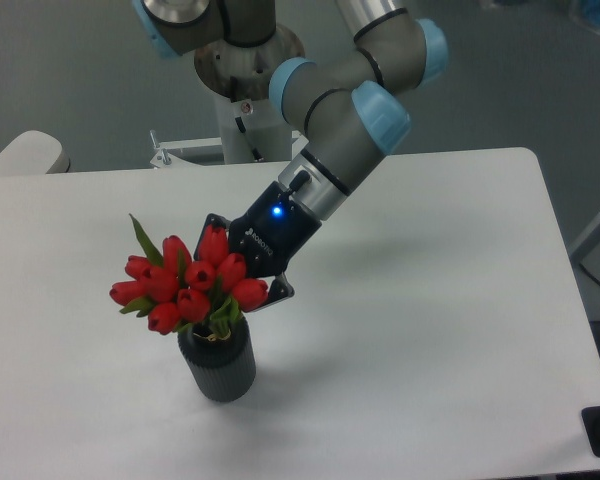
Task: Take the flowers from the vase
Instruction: 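Lift the gripped tulips straight up out of the vase, then carry the tulip bouquet away from the vase and hold it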
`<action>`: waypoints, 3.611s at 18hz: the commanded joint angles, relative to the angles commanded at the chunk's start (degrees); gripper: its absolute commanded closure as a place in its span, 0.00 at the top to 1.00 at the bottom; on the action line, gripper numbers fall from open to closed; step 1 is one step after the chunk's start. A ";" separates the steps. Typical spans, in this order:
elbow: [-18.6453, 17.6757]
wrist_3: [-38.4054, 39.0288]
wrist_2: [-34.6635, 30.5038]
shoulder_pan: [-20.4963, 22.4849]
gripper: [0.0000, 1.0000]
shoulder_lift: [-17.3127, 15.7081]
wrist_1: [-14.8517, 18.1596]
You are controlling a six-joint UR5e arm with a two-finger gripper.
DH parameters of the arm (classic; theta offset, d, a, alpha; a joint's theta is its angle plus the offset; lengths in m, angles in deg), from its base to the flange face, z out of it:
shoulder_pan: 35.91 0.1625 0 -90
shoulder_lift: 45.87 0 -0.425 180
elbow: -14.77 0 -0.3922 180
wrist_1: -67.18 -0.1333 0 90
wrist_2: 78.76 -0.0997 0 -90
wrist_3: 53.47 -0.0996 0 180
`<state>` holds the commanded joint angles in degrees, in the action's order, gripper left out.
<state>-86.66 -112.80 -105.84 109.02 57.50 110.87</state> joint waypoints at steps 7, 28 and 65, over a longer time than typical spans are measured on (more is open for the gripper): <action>2.81 6.32 0.62 0.00 0.41 -1.93 0.00; 16.08 21.01 1.06 3.42 0.40 -0.98 0.18; 17.84 -2.37 -10.01 11.95 0.38 7.82 0.44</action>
<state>-68.81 -115.17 -115.85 120.97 65.31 111.30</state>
